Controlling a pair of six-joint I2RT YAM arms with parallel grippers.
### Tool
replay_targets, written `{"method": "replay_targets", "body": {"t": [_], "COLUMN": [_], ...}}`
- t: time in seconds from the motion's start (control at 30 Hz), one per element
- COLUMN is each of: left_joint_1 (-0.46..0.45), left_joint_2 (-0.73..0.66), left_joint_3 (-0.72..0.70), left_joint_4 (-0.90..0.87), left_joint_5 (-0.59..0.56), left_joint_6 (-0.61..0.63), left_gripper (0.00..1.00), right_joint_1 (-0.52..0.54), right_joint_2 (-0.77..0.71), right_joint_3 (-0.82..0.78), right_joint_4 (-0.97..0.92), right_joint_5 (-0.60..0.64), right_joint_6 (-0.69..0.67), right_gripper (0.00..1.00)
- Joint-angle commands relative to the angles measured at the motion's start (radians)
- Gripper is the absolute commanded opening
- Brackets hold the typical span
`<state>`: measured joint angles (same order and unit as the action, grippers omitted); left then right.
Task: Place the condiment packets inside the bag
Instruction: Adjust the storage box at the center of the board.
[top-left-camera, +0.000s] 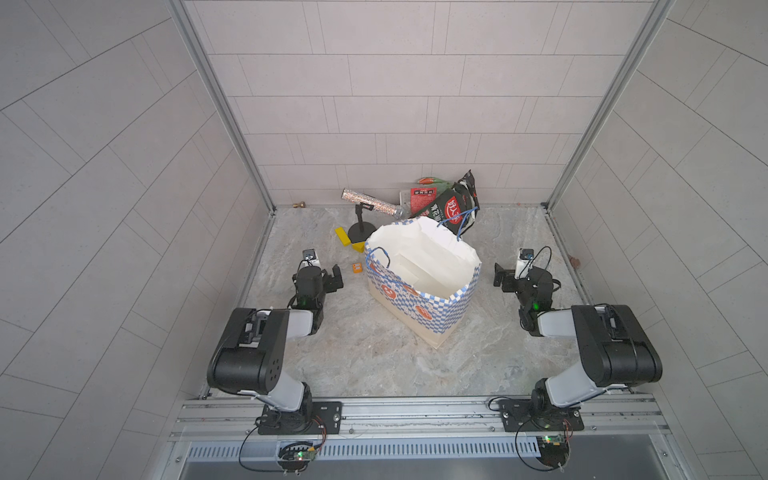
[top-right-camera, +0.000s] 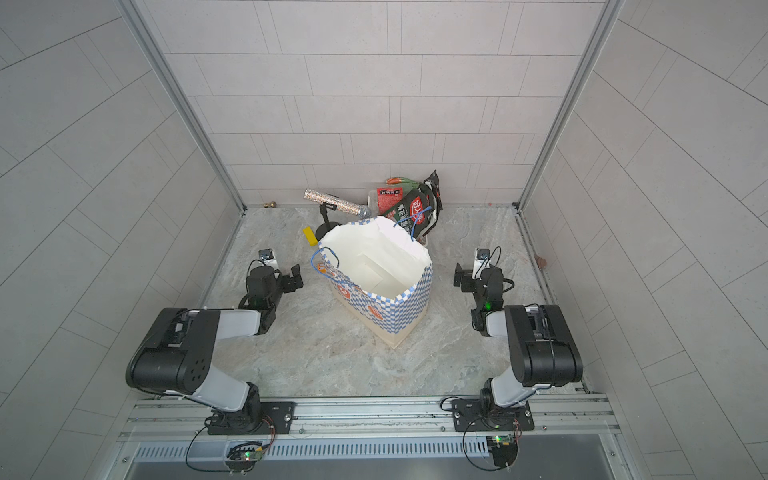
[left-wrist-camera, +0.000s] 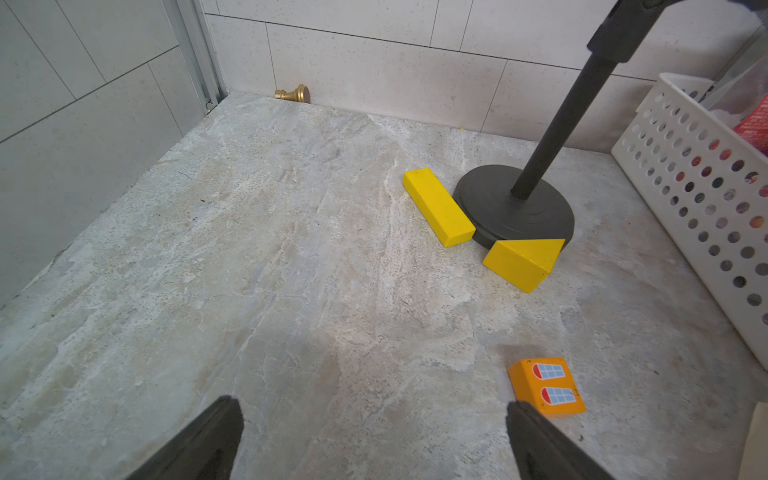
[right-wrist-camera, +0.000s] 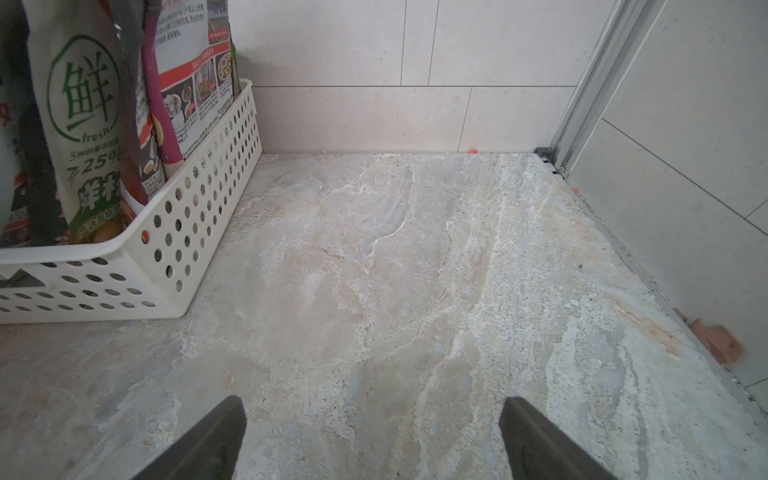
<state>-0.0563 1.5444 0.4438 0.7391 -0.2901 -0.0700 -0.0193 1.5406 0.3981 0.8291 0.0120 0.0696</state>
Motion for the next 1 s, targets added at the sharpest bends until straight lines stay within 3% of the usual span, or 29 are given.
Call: {"method": "replay_targets", "body": {"t": [0.0, 0.1, 0.17, 0.2, 0.27, 0.3, 0.33, 0.43, 0.6, 0.67, 0.73, 0.83, 0.97], "left_joint_1": [0.007, 0.007, 0.007, 0.009, 0.015, 0.021, 0.033, 0.056, 0.055, 0.052, 0.038, -0.027, -0.113], "left_joint_2": [-0.016, -0.052, -0.154, -0.208, -0.279, -0.293, -0.304, -0.368, -0.487, -0.521, -0.541, -0.601, -0.645], "left_joint_3": [-0.012, -0.004, 0.086, 0.159, 0.343, 0.428, 0.497, 0.597, 0.767, 0.854, 0.925, 0.989, 1.056], "left_joint_4": [0.016, -0.001, -0.219, -0.459, -0.904, -1.149, -1.303, -1.389, -1.525, -1.607, -1.706, -1.781, -1.808], "left_joint_5": [0.013, -0.031, -0.131, -0.228, -0.444, -0.500, -0.490, -0.194, 0.268, 0.542, 0.672, 0.694, 0.557], "left_joint_6": [0.012, 0.000, -0.063, -0.165, -0.558, -0.762, -0.866, -0.803, -0.647, -0.572, -0.538, -0.520, -0.512], "left_gripper": [1.00, 1.00, 1.00, 1.00, 1.00, 1.00, 1.00, 1.00, 1.00, 1.00, 1.00, 1.00, 1.00], "right_joint_1": [0.005, 0.007, 0.006, 0.006, 0.007, 0.004, 0.004, 0.002, 0.011, 0.043, 0.098, 0.224, 0.389], "right_joint_2": [-0.061, -0.208, -0.308, -0.340, -0.394, -0.421, -0.453, -0.566, -0.695, -0.714, -0.718, -0.693, -0.637], "right_joint_3": [-0.017, 0.021, 0.106, 0.147, 0.202, 0.219, 0.246, 0.318, 0.493, 0.591, 0.662, 0.758, 0.844], "right_joint_4": [0.002, -0.276, -0.570, -0.680, -0.831, -0.888, -0.944, -1.108, -1.383, -1.471, -1.538, -1.629, -1.671], "right_joint_5": [0.069, 0.145, 0.200, 0.217, 0.238, 0.250, 0.253, 0.199, -0.139, -0.264, -0.288, -0.235, -0.156], "right_joint_6": [0.026, 0.113, 0.221, 0.260, 0.328, 0.346, 0.356, 0.353, 0.273, 0.246, 0.220, 0.180, 0.150], "right_gripper": [1.00, 1.00, 1.00, 1.00, 0.99, 0.98, 0.97, 0.96, 0.92, 0.91, 0.90, 0.90, 0.91]}}
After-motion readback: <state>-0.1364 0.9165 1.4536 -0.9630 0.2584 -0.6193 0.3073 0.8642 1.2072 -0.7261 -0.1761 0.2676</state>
